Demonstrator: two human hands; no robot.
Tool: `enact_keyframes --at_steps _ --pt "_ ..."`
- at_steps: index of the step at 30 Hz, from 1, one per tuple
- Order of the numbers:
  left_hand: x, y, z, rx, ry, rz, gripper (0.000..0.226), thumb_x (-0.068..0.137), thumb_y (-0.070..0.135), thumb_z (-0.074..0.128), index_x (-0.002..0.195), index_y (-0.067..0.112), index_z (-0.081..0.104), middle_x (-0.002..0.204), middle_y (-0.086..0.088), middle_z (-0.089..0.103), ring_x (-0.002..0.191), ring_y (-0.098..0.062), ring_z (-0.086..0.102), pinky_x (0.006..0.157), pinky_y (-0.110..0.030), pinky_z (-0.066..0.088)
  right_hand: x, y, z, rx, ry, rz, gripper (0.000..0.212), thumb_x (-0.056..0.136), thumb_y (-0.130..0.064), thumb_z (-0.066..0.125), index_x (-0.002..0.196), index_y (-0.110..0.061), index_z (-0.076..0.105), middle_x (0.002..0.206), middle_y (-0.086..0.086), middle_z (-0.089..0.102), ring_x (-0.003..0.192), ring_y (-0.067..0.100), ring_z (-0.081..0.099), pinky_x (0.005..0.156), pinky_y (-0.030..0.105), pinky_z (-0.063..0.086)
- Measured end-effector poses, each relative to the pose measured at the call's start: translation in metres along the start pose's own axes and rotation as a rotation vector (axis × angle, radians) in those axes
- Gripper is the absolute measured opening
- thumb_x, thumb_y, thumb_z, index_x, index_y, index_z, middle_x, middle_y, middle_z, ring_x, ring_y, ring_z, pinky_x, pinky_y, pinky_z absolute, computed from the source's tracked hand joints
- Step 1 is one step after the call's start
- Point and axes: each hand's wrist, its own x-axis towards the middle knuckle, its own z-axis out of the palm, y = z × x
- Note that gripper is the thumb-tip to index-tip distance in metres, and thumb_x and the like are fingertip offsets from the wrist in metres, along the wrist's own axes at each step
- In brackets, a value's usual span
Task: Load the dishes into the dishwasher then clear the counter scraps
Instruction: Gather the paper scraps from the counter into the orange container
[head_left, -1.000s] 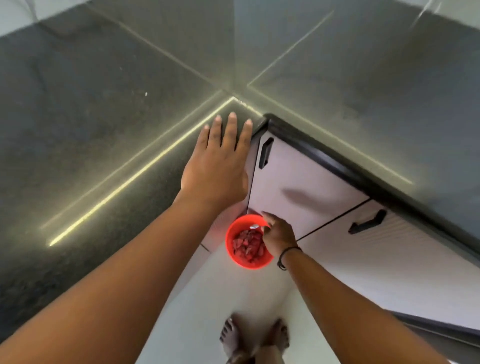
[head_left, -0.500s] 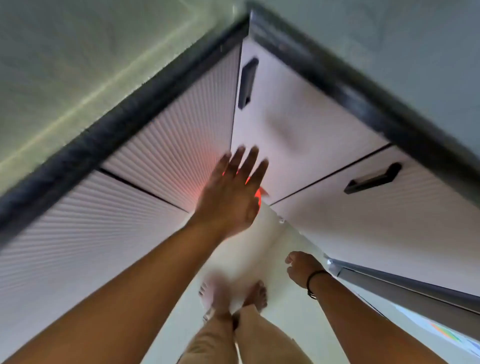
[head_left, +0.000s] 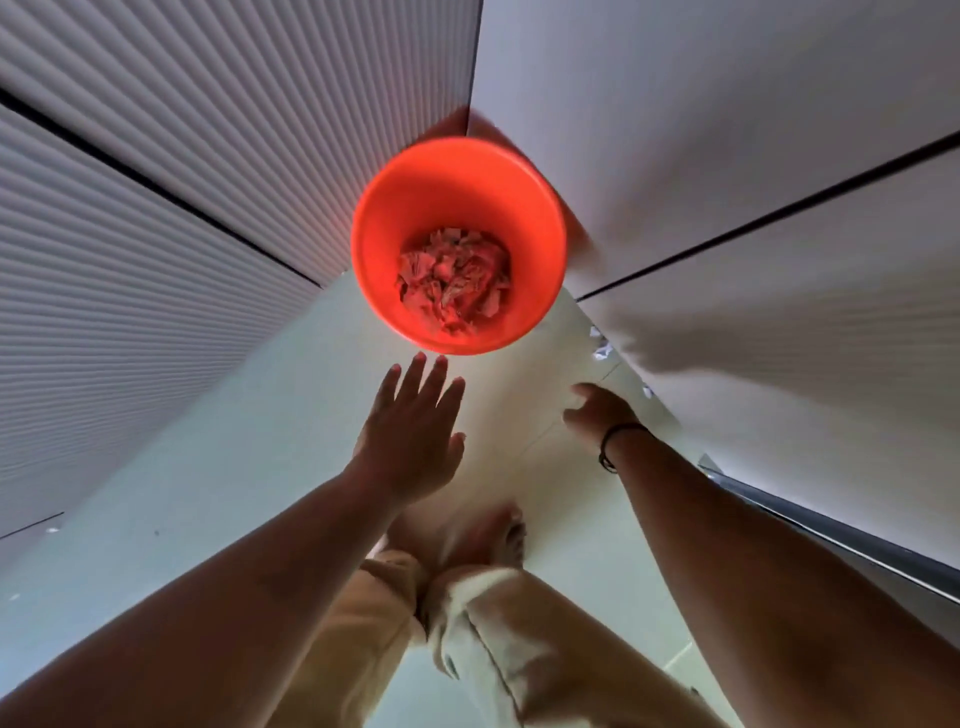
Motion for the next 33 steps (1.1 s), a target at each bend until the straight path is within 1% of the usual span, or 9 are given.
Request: enact_keyframes --at_steps 4,7,10,13,16,19,26,29,33 --pt "0.027 -0.014 0.009 -0.044 0.276 0.191 0.047 0.08 0.031 0.065 0.123 0.014 0.063 0.123 -0.011 0.062 0.113 -0.033 0.058 0.096 -0.046 0.043 0.072 -0.002 0.017 0.051 0.035 0.068 0.067 0.091 -0.023 0.048 0.152 -0.024 0.022 0.153 0.015 0.031 0.139 0.03 0.033 0.108 0.037 0.036" --pt "0.031 -0.029 0.011 -0.067 0.41 0.299 0.027 0.081 0.026 0.063 0.106 0.018 0.068 0.097 -0.004 0.064 0.083 -0.027 0.061 0.072 -0.036 0.044 0.117 -0.004 0.023 0.126 0.078 0.145 0.073 0.092 -0.023 0.049 0.153 -0.034 0.012 0.16 0.013 -0.006 0.138 0.033 0.034 0.107 0.038 0.037" --pt "0.026 -0.042 0.015 -0.087 0.39 0.342 0.018 0.083 0.025 0.062 0.098 0.019 0.07 0.091 -0.001 0.063 0.077 -0.024 0.059 0.067 -0.034 0.045 0.151 -0.005 0.024 0.143 0.138 0.185 0.078 0.092 -0.029 0.051 0.152 -0.04 0.003 0.158 0.017 -0.016 0.143 0.037 0.019 0.114 0.041 0.027" --pt "0.024 -0.052 0.02 -0.096 0.36 0.352 0.016 0.084 0.024 0.06 0.095 0.019 0.071 0.092 -0.001 0.064 0.078 -0.023 0.061 0.068 -0.034 0.047 0.169 -0.005 0.033 0.087 0.216 0.149 0.078 0.096 -0.031 0.049 0.152 -0.032 -0.004 0.158 0.022 -0.006 0.145 0.039 0.0 0.118 0.047 0.013" --pt "0.021 -0.054 0.022 -0.118 0.329 0.354 0.016 0.083 0.023 0.06 0.094 0.018 0.072 0.092 -0.001 0.066 0.078 -0.023 0.063 0.068 -0.033 0.049 0.167 0.0 0.037 0.057 0.335 0.098 0.063 0.092 -0.008 0.047 0.15 -0.013 0.023 0.15 0.021 0.032 0.134 0.038 0.036 0.102 0.044 0.039" --pt "0.013 -0.053 0.02 -0.131 0.277 0.324 0.02 0.085 0.025 0.055 0.096 0.018 0.071 0.095 -0.001 0.066 0.08 -0.023 0.064 0.069 -0.033 0.05 0.151 0.002 0.034 -0.087 0.391 0.073 0.034 0.09 -0.003 0.044 0.121 -0.006 0.058 0.121 0.018 0.061 0.113 0.036 0.057 0.088 0.039 0.048" --pt "-0.031 -0.036 -0.008 -0.221 0.219 0.208 0.02 0.087 0.027 0.054 0.099 0.02 0.068 0.099 0.001 0.062 0.083 -0.023 0.062 0.071 -0.036 0.049 0.066 0.001 0.03 -0.026 0.339 0.019 0.019 0.086 -0.019 0.064 0.099 -0.009 0.074 0.104 0.011 0.07 0.099 0.028 0.064 0.072 0.024 0.045" --pt "-0.049 -0.029 -0.017 -0.251 0.182 0.189 0.022 0.087 0.029 0.052 0.099 0.021 0.068 0.098 0.002 0.062 0.083 -0.023 0.062 0.07 -0.036 0.049 0.026 0.004 0.029 0.205 0.304 0.111 0.019 0.084 -0.025 0.066 0.092 -0.011 0.076 0.099 0.01 0.072 0.089 0.024 0.064 0.063 0.019 0.039" --pt "-0.057 -0.021 -0.036 -0.267 0.175 0.143 0.017 0.086 0.024 0.06 0.1 0.019 0.068 0.097 0.001 0.062 0.084 -0.025 0.062 0.072 -0.037 0.05 -0.028 -0.013 0.018 0.535 0.219 0.071 0.02 0.09 -0.016 0.063 0.106 -0.008 0.072 0.115 0.009 0.07 0.105 0.023 0.065 0.088 0.028 0.051"
